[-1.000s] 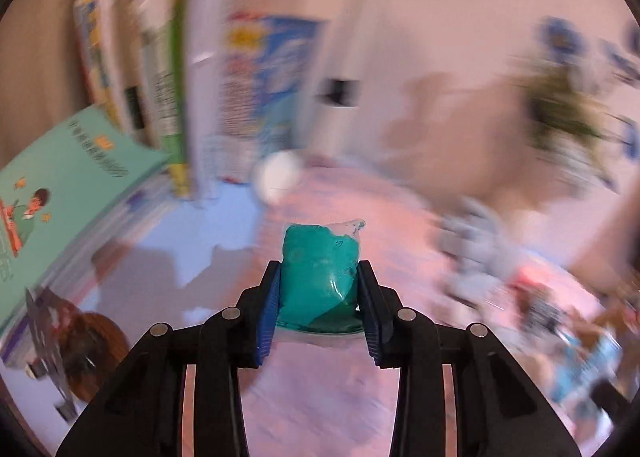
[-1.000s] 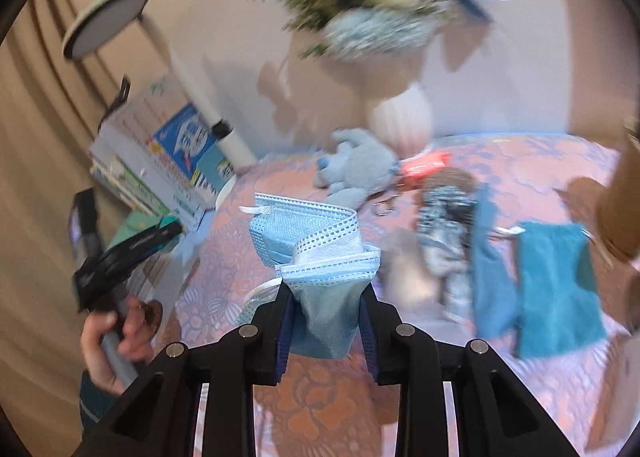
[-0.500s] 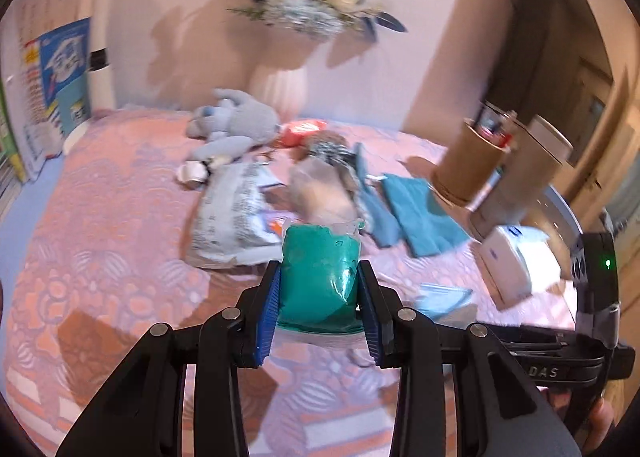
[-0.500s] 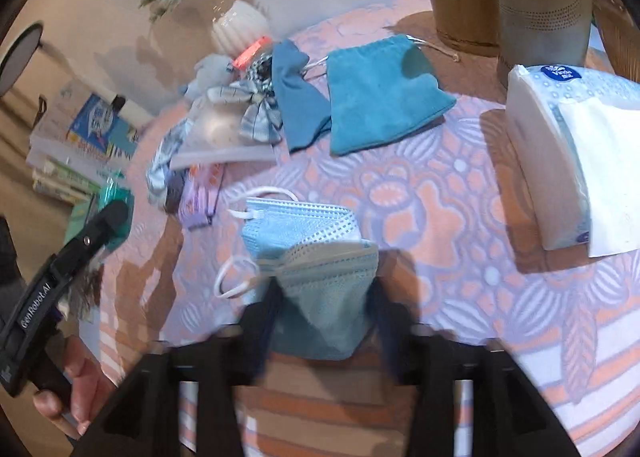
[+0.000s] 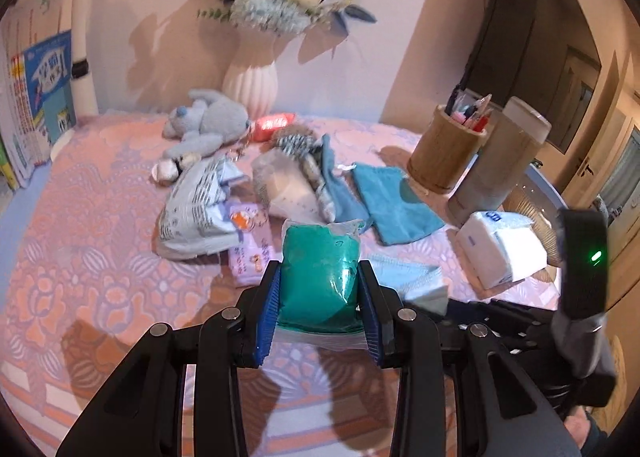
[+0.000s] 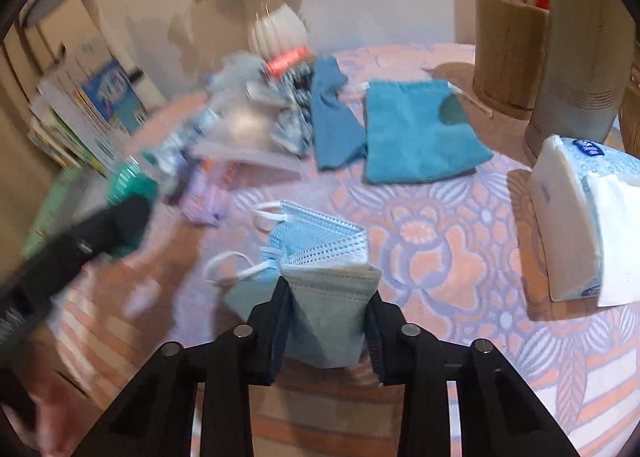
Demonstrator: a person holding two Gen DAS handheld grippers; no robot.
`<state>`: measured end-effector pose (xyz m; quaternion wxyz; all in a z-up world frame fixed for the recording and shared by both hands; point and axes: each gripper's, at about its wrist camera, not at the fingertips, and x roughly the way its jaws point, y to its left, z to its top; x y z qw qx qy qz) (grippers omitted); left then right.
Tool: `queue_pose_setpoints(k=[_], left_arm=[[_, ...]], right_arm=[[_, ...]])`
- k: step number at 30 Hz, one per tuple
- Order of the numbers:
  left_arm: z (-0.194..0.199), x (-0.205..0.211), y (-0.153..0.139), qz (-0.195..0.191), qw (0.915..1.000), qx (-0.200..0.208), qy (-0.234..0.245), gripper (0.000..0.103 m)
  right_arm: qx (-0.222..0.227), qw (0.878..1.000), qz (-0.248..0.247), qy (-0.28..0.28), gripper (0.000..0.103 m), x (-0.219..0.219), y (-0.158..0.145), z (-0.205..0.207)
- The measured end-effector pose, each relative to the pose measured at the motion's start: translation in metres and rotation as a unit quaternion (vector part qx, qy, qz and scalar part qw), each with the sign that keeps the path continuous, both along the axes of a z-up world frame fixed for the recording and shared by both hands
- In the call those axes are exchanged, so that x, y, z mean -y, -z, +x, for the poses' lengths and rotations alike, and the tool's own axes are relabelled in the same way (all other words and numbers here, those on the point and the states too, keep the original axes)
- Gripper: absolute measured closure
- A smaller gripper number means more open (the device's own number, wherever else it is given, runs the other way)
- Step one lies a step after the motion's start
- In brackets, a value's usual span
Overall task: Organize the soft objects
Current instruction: 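Carry the green packet and blue mask to the basket and release both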
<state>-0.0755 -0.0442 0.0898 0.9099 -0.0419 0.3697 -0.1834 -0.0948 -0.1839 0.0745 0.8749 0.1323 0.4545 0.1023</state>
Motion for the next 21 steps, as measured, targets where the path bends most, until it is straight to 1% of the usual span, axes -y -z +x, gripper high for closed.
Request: queue_pose_setpoints(k=[2,5,7,10,12,15,18,21], left_arm=[[-0.008,0.004,-0.011,0.0,0.9998,0.018,-0.002,0.069],[-0.019,0.011,-0.027,-0.001,0.9991,0.043,0.0,0.069],[-0.026,0.018,-0.037,-0.002,0.9982,0.06,-0.001,0.069],[-0.031,0.024,-0.048,-0.014,0.9974,0.071,0.002,0.069],[-0.032,0.032,-0.055,-0.016,0.9968,0.078,0.003,0.069],[-0.03,0.046,-0.061,-0.018,0.9966,0.079,0.017,0.069],[-0.033,0.071,-0.07,-0.025,0.9947,0.084,0.053,0.069],[-0.036,0.099,-0.076,-0.023,0.9923,0.086,0.087,0.069]], right_arm=[[0.028,0.999,-0.012,0.011,0.073,0.006,-0.02,-0.008],[0.063,0.998,-0.013,0.027,0.073,0.018,-0.046,-0.019],[0.082,0.996,-0.016,0.038,0.073,0.024,-0.061,-0.028],[0.1,0.994,-0.022,0.049,0.073,0.034,-0.075,-0.038],[0.104,0.992,-0.032,0.056,0.073,0.043,-0.083,-0.043],[0.095,0.992,-0.04,0.079,0.073,0.064,-0.091,-0.048],[0.09,0.989,-0.041,0.107,0.073,0.096,-0.099,-0.058],[0.091,0.985,-0.04,0.143,0.073,0.129,-0.107,-0.07]])
